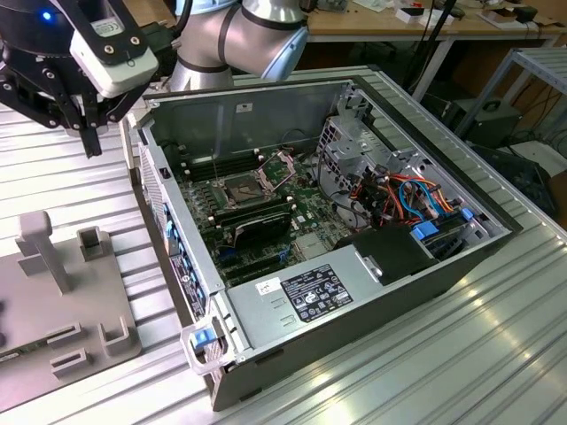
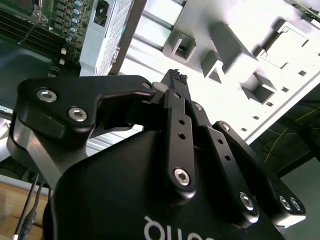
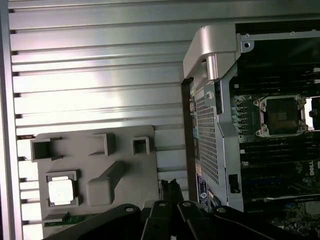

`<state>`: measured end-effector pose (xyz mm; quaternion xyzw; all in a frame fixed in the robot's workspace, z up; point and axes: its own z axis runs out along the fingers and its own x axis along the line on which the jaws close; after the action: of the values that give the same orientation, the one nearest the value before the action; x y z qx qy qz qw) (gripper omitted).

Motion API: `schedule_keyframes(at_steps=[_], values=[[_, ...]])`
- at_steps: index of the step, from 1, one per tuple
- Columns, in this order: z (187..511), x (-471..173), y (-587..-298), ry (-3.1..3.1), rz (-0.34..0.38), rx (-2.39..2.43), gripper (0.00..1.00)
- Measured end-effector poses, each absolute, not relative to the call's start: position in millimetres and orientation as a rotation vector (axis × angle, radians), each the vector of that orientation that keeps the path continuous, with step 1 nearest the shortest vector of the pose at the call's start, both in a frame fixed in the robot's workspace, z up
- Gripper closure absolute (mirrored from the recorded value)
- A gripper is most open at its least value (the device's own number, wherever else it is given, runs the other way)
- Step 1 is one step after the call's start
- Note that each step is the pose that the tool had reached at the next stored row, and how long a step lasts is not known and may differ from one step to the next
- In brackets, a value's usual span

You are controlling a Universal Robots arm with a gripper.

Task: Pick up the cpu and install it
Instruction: 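Reach for the cpu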

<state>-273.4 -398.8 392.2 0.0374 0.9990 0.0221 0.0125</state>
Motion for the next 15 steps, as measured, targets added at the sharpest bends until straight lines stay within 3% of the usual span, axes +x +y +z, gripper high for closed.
schedule_keyframes(at_steps=[15], values=[[392.1,-288.9,-398.8,3.114,0.069,0.117,0.89]])
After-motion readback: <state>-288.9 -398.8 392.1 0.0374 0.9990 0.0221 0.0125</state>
